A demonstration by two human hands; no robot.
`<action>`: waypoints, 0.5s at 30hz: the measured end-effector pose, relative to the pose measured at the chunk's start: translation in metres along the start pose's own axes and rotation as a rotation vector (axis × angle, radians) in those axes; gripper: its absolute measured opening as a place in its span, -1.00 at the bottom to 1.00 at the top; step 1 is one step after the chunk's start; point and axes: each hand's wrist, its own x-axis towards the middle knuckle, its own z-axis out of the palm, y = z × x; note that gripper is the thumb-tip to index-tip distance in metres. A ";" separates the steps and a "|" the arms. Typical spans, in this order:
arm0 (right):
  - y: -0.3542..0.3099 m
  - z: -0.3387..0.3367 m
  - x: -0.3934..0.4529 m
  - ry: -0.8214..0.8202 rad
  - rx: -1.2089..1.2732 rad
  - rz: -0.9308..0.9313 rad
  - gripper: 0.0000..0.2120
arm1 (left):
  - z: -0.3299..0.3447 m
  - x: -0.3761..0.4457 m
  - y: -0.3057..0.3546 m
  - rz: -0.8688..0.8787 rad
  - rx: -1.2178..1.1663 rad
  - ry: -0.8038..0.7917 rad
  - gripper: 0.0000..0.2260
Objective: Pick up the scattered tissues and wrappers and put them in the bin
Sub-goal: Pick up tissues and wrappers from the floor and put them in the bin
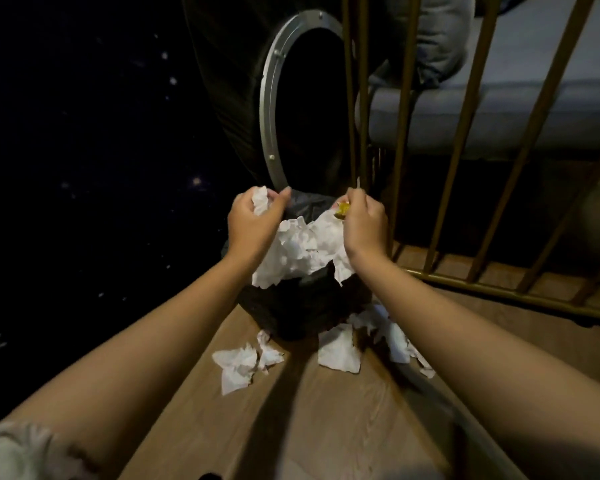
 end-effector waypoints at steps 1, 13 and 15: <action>-0.001 0.009 0.004 0.013 -0.014 -0.012 -0.64 | 0.000 0.009 -0.007 -0.021 -0.027 0.009 -0.77; 0.081 0.110 0.067 -0.139 -0.638 0.026 -0.83 | 0.047 0.071 -0.123 0.081 0.593 -0.542 -0.64; 0.093 0.116 0.072 -0.218 -0.830 0.127 -0.70 | 0.058 0.081 -0.130 0.036 0.723 -0.675 -0.57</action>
